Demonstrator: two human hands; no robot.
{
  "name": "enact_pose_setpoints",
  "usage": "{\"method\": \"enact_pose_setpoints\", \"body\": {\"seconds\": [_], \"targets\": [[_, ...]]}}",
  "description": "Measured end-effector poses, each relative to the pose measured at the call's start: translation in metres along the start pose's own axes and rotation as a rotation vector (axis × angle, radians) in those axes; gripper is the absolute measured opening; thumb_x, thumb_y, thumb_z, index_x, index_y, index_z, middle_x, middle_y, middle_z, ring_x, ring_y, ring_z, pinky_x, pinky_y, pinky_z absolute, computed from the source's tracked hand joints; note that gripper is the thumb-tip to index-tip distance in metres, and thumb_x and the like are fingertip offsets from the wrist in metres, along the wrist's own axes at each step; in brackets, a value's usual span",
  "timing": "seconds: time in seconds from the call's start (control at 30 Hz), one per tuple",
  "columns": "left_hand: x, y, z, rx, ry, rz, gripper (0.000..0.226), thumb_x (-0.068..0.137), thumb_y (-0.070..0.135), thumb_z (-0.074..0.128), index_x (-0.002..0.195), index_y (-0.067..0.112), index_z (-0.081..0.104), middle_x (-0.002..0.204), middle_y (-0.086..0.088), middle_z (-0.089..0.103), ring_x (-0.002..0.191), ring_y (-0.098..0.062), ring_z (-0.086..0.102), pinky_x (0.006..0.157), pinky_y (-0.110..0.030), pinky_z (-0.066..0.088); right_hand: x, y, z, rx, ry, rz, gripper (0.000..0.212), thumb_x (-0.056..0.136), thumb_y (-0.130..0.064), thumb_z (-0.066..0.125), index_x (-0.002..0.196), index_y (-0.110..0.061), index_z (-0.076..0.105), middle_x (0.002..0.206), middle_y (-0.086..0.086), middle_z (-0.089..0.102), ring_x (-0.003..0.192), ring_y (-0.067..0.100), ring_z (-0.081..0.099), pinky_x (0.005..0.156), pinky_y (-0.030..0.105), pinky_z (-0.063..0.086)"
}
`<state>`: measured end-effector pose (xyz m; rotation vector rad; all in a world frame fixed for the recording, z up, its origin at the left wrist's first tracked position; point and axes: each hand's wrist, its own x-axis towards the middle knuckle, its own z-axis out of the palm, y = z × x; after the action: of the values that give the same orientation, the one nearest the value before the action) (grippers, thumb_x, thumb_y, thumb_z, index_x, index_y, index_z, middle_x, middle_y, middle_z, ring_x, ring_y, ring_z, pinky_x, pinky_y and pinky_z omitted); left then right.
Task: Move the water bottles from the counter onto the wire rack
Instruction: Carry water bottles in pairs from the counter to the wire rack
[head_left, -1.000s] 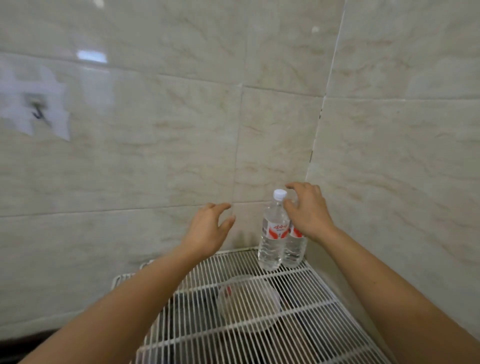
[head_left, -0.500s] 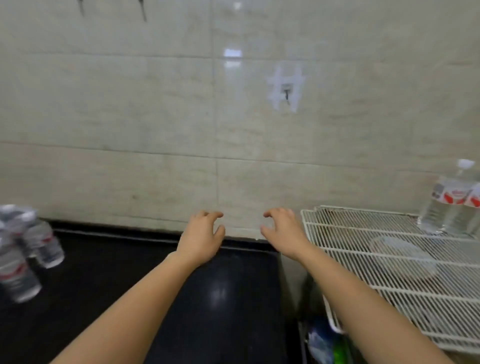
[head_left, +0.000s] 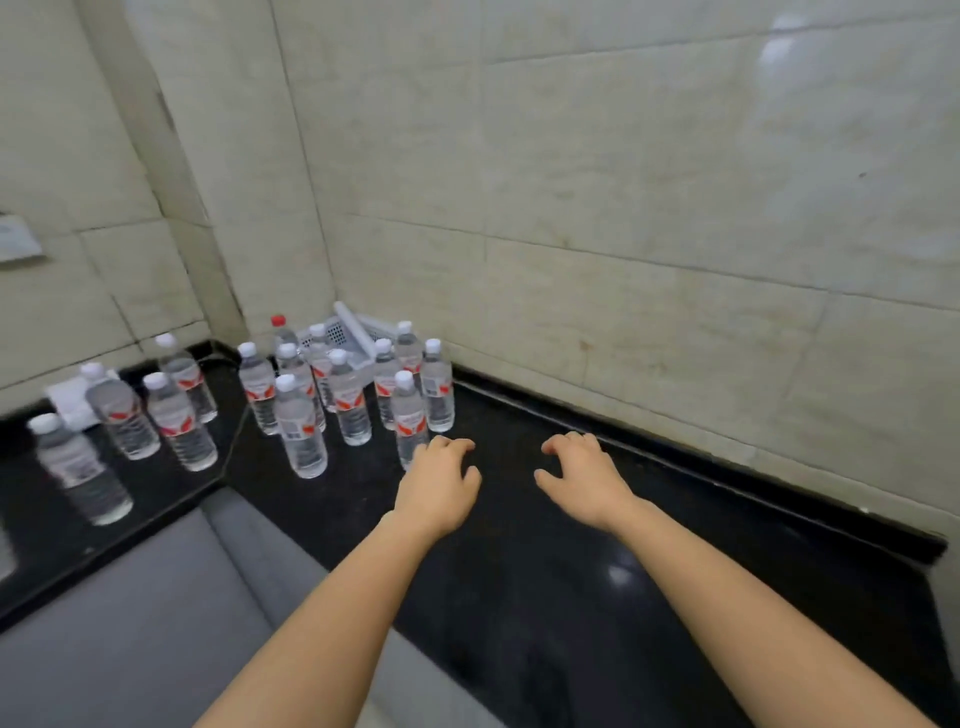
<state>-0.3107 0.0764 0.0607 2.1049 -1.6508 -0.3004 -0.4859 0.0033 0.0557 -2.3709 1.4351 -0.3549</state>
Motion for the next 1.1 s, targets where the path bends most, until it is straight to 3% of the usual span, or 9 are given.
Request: {"method": "enact_pose_setpoints", "body": {"seconds": [0.2,0.5,0.6,0.7,0.8,0.9,1.1], "targets": [[0.068,-0.089,-0.013,0.01,0.026,-0.079,0.038,0.09,0.027,0.047,0.127,0.021,0.052,0.126,-0.006,0.053,0.115,-0.027,0.049,0.095,-0.043,0.046,0.097,-0.052,0.05,-0.015,-0.065,-0.063,0.047,0.096,-0.033,0.051,0.138,-0.014,0.045,0.136,0.004,0.048,0.128,0.024,0.038,0.105,0.04,0.036],[0.185,-0.164,-0.013,-0.047,0.016,-0.083,0.047,0.092,0.03,0.048,0.138,0.02,0.043,0.135,-0.004,0.047,0.123,-0.023,0.044,0.101,-0.041,0.043,0.256,-0.084,0.087,-0.021,-0.075,-0.011,0.039,0.095,-0.03,0.051,0.129,-0.011,0.049,0.131,0.011,0.052,0.124,0.03,0.044,0.1,0.043,0.041],[0.212,-0.175,-0.007,-0.092,0.025,-0.026,0.05,0.093,0.032,0.049,0.141,0.022,0.037,0.14,0.0,0.043,0.125,-0.02,0.042,0.102,-0.038,0.042,0.301,-0.088,0.099,-0.053,-0.039,-0.013,0.044,0.096,-0.028,0.049,0.137,-0.014,0.043,0.133,0.011,0.051,0.123,0.031,0.043,0.099,0.044,0.04],[0.237,-0.18,-0.003,-0.113,0.011,0.033,0.05,0.093,0.038,0.048,0.139,0.024,0.038,0.14,0.004,0.042,0.127,-0.016,0.04,0.099,-0.034,0.043,0.343,-0.095,0.106,-0.149,-0.002,-0.026,0.058,0.096,-0.025,0.048,0.149,-0.017,0.027,0.147,0.008,0.04,0.129,0.031,0.037,0.104,0.046,0.036],[0.256,-0.186,-0.002,-0.025,-0.022,0.023,0.052,0.09,0.049,0.047,0.136,0.025,0.04,0.132,0.003,0.045,0.122,-0.017,0.042,0.091,-0.033,0.047,0.376,-0.103,0.107,-0.253,0.013,-0.033,0.062,0.097,-0.022,0.047,0.152,-0.02,0.019,0.155,0.005,0.03,0.135,0.031,0.031,0.108,0.047,0.03],[0.266,-0.192,-0.001,0.05,-0.072,0.038,0.048,0.088,0.054,0.048,0.126,0.025,0.05,0.117,0.0,0.052,0.113,-0.018,0.048,0.082,-0.033,0.049,0.398,-0.106,0.112,-0.388,-0.067,-0.022,0.066,0.096,-0.02,0.051,0.153,-0.02,0.017,0.153,0.006,0.032,0.137,0.03,0.03,0.107,0.047,0.029],[0.275,-0.193,-0.002,-0.016,-0.097,0.031,0.035,0.084,0.046,0.053,0.102,0.016,0.061,0.099,-0.003,0.057,0.097,-0.023,0.057,0.078,-0.041,0.051,0.397,-0.111,0.123,-0.524,-0.017,0.001,0.063,0.091,-0.015,0.058,0.147,-0.017,0.03,0.143,0.007,0.044,0.132,0.027,0.038,0.103,0.042,0.031]]}}
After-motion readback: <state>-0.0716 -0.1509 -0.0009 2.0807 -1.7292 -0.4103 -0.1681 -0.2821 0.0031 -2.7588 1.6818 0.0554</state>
